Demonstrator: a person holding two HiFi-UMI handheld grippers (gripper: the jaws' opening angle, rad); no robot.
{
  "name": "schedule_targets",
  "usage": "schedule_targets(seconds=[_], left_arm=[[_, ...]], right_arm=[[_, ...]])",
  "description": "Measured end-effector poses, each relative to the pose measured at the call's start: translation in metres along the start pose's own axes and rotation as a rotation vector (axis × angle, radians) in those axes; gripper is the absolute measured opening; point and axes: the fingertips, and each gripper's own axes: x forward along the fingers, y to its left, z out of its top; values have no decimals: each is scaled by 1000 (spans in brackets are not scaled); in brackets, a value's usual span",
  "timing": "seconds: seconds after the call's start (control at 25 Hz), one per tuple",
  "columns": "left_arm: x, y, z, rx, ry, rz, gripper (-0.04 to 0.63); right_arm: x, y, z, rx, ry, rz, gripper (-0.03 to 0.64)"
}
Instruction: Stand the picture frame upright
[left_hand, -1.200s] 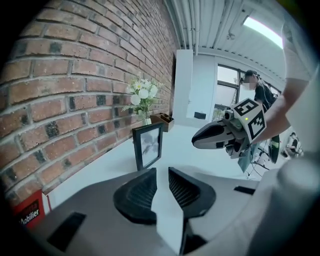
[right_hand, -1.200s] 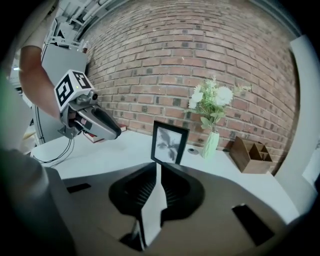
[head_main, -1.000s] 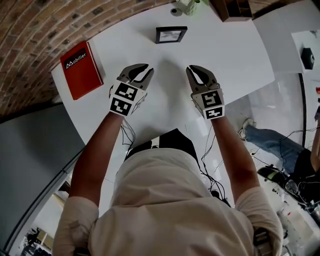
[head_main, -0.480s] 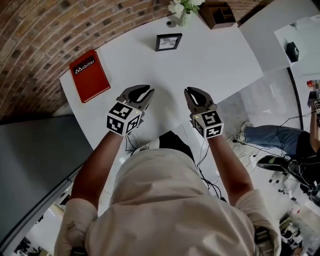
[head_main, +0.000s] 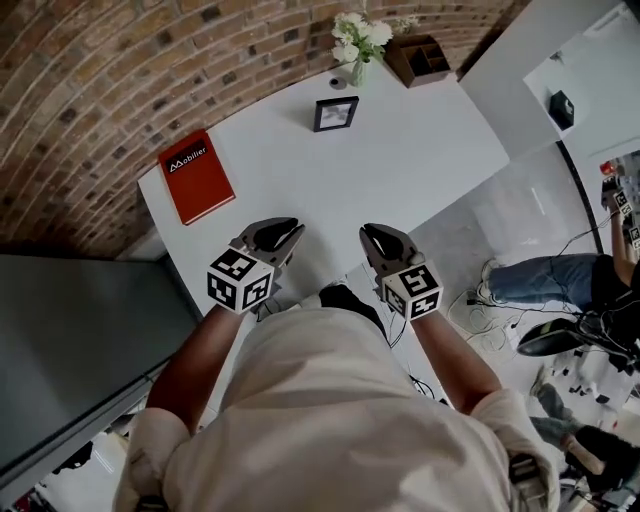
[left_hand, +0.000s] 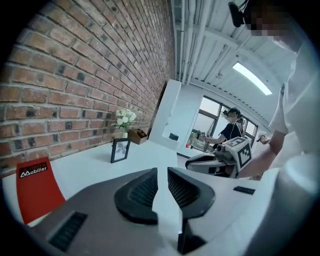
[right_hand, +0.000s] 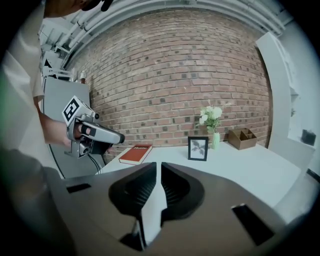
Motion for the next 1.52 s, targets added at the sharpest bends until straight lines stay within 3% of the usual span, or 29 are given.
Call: schedule_targets(seconds=[0.36,0.68,1.52], left_arm=[[-46,-22,-14,-17,-16,-1,58],[-71,-36,-31,-33,-17,-23,-3],[-89,-54,-54,-18,15,-77,-6]], right_arm=[[-31,35,4,10,-25,-11,34],[-47,62,7,-8,-34,-20,23],[-57,100,2,-3,-38,-5,5]])
